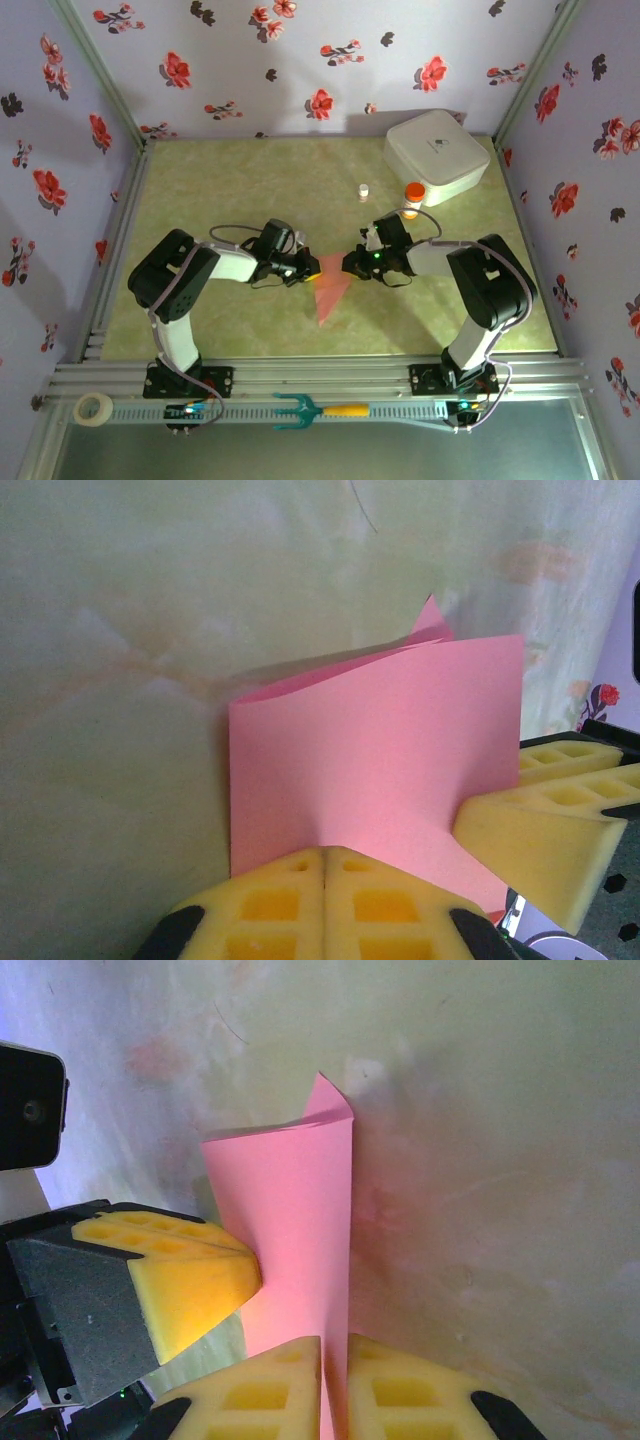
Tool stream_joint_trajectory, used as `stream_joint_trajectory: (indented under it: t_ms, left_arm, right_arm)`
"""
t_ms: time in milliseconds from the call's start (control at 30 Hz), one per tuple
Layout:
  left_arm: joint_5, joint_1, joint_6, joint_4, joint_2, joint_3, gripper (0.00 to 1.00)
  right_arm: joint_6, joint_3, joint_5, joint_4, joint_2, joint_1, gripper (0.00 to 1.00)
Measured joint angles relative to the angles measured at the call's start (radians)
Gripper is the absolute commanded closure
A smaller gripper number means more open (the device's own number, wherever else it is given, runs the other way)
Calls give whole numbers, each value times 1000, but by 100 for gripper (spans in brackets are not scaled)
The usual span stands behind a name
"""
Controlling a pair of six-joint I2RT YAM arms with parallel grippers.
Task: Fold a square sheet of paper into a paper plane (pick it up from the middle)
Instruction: Fold the wing for the fifth time at the center of the table.
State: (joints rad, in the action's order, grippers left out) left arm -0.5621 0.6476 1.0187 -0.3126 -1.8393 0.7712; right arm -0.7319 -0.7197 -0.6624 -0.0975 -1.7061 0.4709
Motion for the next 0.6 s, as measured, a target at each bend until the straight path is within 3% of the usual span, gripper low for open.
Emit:
stream_joint_trajectory:
  t_ms: [600]
  left_arm:
    - [0, 0, 0, 0, 0, 0, 100]
  right_arm:
    - [1, 0, -1, 9, 0, -8, 95]
